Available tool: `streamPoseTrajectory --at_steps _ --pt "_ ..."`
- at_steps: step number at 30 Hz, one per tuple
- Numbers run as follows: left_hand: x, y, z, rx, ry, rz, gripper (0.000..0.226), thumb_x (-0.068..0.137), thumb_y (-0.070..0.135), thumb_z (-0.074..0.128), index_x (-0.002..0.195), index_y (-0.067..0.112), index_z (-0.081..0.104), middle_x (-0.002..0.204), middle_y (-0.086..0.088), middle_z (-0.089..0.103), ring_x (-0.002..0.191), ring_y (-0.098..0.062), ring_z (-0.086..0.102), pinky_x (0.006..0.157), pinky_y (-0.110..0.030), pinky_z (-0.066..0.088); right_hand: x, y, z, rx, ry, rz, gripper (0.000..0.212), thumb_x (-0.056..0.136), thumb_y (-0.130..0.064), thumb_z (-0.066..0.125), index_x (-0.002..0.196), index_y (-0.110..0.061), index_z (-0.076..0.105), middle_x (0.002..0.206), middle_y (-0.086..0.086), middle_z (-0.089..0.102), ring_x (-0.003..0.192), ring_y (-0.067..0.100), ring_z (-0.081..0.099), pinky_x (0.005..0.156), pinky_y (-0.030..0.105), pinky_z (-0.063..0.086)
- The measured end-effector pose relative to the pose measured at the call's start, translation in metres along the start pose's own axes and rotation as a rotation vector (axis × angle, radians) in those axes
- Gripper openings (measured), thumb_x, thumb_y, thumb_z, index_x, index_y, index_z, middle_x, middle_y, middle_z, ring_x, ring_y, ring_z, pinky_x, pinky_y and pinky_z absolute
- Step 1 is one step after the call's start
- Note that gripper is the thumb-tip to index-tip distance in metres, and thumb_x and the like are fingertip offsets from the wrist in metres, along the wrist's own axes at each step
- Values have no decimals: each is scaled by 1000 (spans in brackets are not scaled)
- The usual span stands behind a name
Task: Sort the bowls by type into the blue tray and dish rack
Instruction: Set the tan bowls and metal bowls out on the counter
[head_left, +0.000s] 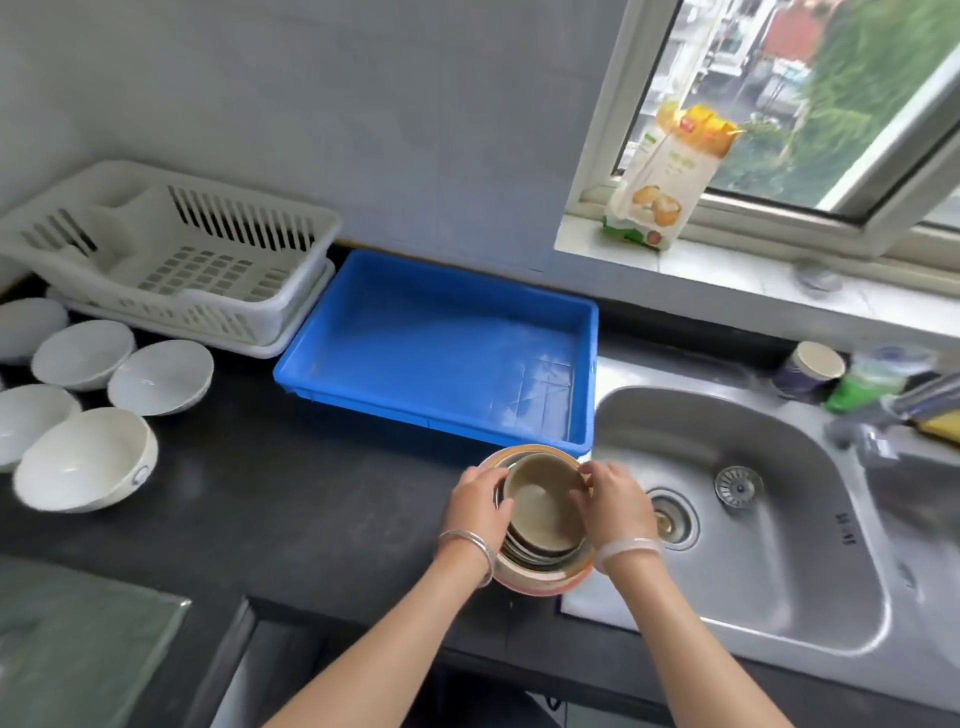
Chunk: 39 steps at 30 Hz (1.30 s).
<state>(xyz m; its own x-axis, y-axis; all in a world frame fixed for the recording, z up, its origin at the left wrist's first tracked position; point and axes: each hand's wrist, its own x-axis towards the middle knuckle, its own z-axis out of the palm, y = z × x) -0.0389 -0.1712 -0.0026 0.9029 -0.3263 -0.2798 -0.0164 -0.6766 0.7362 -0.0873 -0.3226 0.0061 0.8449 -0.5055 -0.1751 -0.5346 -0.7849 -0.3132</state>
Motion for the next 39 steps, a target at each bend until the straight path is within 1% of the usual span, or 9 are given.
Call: streamPoseTrajectory --at_steps 6,13,18,24,28,30,34,37,39 --pt "1 -4 1 -5 15 2 36 88 15 57 124 21 55 122 -2 54 103 -19 58 93 -29 50 3 5 2 -14 56 0 13 84 -20 62 90 -10 56 97 10 64 87 31 58 64 30 35" --pt "3 -7 4 -64 45 -17 26 92 26 51 114 18 63 118 -2 56 95 -10 52 82 -20 45 9 10 -3 -93 16 -14 11 89 -24 54 91 -13 53 97 10 67 87 32 60 62 30 36" --pt "5 -6 1 -107 15 -40 25 93 24 50 108 14 66 115 -4 57 96 -17 59 89 -33 53 16 17 -10 -87 -49 -18 13 91 -24 48 85 -15 41 96 17 66 87 36 59 61 33 34" --pt "8 -2 1 -54 36 -56 13 89 23 56 95 16 66 109 -1 57 89 -10 52 76 -21 41 19 28 -22 113 -96 14 13 89 -20 53 84 -17 41 91 14 68 85 35 59 65 33 37" --pt "8 5 3 3 75 -62 7 87 19 59 80 18 59 105 -1 56 87 -11 51 73 -22 42 17 36 -31 271 -97 71 14 88 -18 55 81 -16 44 73 9 66 70 30 61 64 31 44" --pt "7 10 4 38 109 -44 8 87 18 57 79 17 57 101 -1 57 93 -15 52 78 -26 46 16 38 -34 326 -82 84 11 88 -18 56 82 -16 47 67 5 64 62 25 58 56 25 41" --pt "7 20 2 -35 114 -36 14 88 16 54 74 17 52 79 0 60 78 -19 60 70 -31 53 14 40 -43 410 -57 92 5 88 -17 57 86 -21 56 67 2 67 47 9 55 49 20 39" --pt "10 22 -4 -74 115 -44 14 87 15 54 73 14 52 75 -2 60 71 -16 59 61 -26 48 14 40 -49 501 -45 109 5 87 -13 58 88 -18 61 69 7 70 46 13 57 56 28 52" --pt "13 21 -11 -139 131 -59 13 86 14 55 74 10 54 74 -3 60 70 -17 57 57 -22 45 16 38 -54 550 -35 106 7 87 -11 59 90 -16 62 71 5 69 47 14 58 51 26 53"
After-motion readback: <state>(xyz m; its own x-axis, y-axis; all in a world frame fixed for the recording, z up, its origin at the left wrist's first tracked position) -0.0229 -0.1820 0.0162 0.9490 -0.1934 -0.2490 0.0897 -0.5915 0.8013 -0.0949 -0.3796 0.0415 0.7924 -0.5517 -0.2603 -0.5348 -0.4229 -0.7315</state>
